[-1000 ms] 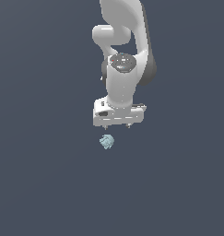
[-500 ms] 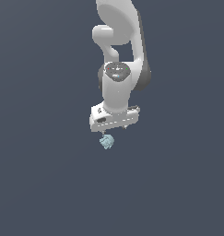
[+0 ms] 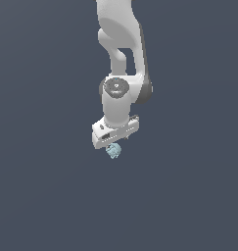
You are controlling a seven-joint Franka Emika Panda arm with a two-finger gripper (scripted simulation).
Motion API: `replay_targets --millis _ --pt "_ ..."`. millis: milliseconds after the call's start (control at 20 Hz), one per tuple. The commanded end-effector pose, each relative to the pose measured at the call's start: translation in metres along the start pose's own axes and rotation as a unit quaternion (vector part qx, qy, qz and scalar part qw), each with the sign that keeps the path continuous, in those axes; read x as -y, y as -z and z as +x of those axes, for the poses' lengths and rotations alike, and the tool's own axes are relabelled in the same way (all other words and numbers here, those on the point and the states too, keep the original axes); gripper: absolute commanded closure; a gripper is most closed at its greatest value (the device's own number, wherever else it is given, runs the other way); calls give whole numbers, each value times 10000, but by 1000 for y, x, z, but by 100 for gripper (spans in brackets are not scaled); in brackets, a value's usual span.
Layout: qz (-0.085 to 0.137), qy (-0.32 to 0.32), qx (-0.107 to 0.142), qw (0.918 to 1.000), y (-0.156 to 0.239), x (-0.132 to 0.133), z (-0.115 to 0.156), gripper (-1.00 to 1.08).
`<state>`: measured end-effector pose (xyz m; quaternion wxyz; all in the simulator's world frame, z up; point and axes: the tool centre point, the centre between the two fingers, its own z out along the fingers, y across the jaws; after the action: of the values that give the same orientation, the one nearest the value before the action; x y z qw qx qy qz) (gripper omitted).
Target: Pick up the object and move it to a goal position.
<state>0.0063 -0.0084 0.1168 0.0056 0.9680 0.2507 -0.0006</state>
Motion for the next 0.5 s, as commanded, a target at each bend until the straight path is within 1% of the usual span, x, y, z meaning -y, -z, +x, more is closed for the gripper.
replay_targets --millis 0,450 --pt "12 275 -5 9996 -8 -3 -2 -92" --pt "44 873 -21 9962 -24 -10 -8 -92"
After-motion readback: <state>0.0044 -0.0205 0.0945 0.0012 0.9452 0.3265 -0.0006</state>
